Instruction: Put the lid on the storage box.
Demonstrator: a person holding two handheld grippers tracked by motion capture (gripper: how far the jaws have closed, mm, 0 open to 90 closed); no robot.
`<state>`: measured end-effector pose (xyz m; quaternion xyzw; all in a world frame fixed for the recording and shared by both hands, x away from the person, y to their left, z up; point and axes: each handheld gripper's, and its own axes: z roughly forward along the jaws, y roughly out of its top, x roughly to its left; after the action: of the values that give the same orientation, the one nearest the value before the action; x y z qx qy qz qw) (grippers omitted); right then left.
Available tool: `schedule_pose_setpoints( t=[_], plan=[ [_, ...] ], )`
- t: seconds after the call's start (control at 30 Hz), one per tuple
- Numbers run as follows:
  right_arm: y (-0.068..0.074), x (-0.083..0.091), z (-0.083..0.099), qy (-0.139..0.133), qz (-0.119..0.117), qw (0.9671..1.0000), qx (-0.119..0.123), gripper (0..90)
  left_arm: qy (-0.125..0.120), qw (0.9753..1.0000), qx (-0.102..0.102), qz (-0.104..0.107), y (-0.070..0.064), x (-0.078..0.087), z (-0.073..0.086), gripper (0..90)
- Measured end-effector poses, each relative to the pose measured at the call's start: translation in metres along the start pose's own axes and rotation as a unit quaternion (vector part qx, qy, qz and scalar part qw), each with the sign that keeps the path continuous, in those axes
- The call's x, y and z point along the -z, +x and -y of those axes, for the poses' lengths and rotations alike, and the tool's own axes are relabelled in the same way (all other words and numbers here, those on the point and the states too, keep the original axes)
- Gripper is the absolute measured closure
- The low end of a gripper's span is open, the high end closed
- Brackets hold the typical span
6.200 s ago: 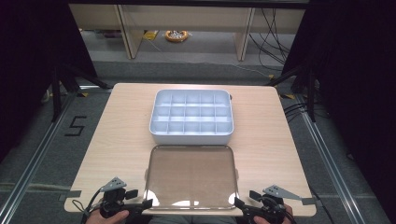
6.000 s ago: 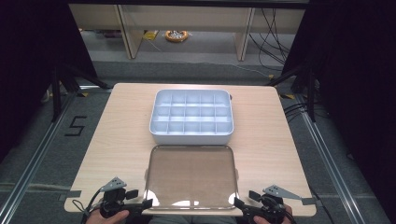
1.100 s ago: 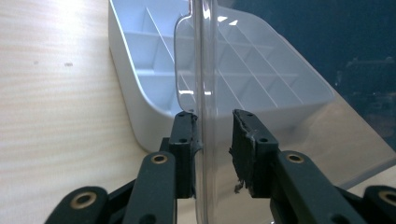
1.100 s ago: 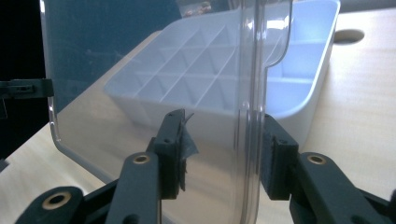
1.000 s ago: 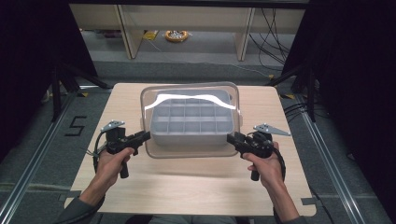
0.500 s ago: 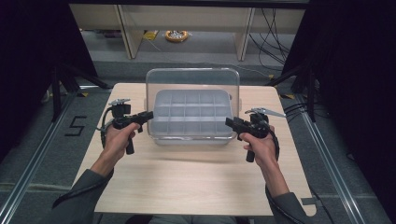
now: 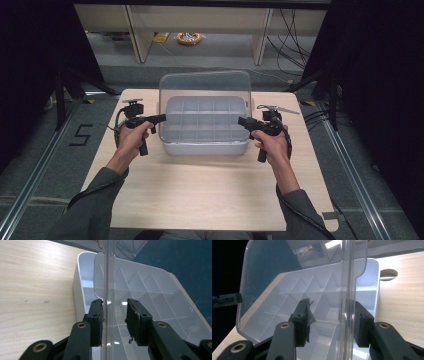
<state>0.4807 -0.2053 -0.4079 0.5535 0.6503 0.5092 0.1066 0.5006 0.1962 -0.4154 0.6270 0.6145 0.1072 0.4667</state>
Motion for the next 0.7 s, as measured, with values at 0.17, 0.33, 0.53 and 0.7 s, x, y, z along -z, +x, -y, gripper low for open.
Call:
schedule_pose_setpoints(
  t=[0.17, 0.33, 0.53, 0.7],
  plan=[
    [-0.003, -0.007, 0.002, 0.009, 0.002, 0.9995, -0.030, 56.3, 0.005, 0.9999, 0.005, -0.010, 0.000, -0.008, 0.000, 64.7],
    [-0.011, -0.012, 0.005, 0.008, 0.007, 0.9998, -0.017, 55.8, 0.014, 0.9998, 0.009, -0.013, 0.000, -0.012, 0.001, 64.2],
    [-0.011, -0.013, 0.006, 0.009, 0.003, 0.9990, -0.043, 55.3, 0.018, 0.9996, -0.004, -0.020, -0.002, -0.011, -0.001, 63.6],
    [-0.010, -0.010, 0.003, 0.005, -0.003, 0.9989, -0.046, 58.2, 0.011, 0.9993, 0.017, 0.031, -0.009, -0.008, -0.004, 72.0]
  ],
)
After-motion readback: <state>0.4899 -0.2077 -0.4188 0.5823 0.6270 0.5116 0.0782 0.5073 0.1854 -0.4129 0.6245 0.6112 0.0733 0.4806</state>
